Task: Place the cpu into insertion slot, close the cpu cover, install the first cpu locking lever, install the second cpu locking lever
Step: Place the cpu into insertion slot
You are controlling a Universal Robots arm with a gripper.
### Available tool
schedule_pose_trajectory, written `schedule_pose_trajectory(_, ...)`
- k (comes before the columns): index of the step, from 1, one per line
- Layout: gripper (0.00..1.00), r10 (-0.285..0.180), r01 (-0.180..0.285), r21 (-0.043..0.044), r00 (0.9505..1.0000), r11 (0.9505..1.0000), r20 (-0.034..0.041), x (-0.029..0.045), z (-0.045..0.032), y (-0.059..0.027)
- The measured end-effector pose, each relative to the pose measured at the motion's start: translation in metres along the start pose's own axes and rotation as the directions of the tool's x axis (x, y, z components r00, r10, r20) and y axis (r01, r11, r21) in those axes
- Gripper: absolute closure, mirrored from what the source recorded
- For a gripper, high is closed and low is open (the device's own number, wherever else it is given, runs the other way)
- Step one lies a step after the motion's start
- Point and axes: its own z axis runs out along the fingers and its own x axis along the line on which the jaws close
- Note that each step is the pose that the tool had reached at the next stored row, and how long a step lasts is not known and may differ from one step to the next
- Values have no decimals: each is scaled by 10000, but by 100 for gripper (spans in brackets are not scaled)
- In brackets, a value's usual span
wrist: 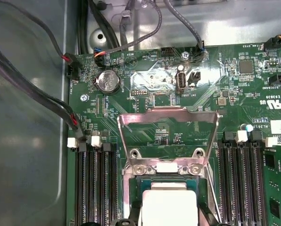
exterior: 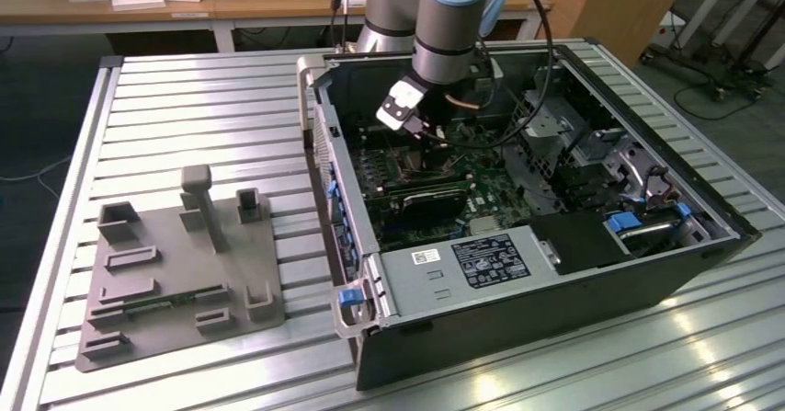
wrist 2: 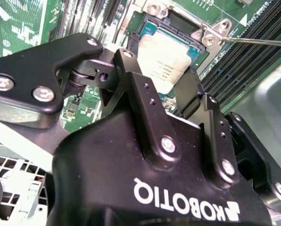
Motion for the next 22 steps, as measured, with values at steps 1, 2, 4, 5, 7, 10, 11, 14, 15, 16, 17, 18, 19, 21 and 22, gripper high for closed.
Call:
schedule_pose_trajectory(1, 46, 0, 0, 0, 10000, 10000, -5, 0, 2, 0)
schedule_pose_trajectory(2, 46, 0, 0, 1, 10000, 10000, -10, 0, 4, -1)
schedule_pose_trajectory(4, 46, 2, -2, 1, 10000, 10000, -22, 0, 9, -1)
schedule_pose_trajectory(5, 46, 2, -2, 2, 10000, 10000, -24, 0, 11, -1)
schedule_pose_trajectory(7, 46, 2, -2, 4, 10000, 10000, -40, 0, 13, -1)
schedule_pose_trajectory(10, 46, 3, -3, 3, 10000, 10000, -55, 1, 16, -1)
schedule_pose_trajectory(11, 46, 3, -3, 2, 10000, 10000, -57, 1, 16, -1)
schedule_pose_trajectory(14, 46, 3, -3, 3, 10000, 10000, -59, 1, 16, -1)
schedule_pose_trajectory(15, 46, 3, -3, 2, 10000, 10000, -60, 1, 16, -1)
schedule_pose_trajectory(16, 46, 3, -3, 3, 10000, 10000, -61, 1, 16, -1)
schedule_pose_trajectory(17, 46, 3, -3, 2, 10000, 10000, -62, 1, 16, -1)
schedule_pose_trajectory(18, 46, 3, -3, -1, 10000, 10000, -68, 1, 17, -1)
schedule_pose_trajectory(19, 45, 3, -3, -2, 10000, 10000, -70, 1, 18, -1)
schedule_pose_trajectory(21, 38, 3, -3, 1, 10000, 10000, -68, 1, 17, -1)
schedule_pose_trajectory(22, 38, 3, -3, 2, 10000, 10000, -67, 1, 16, -1)
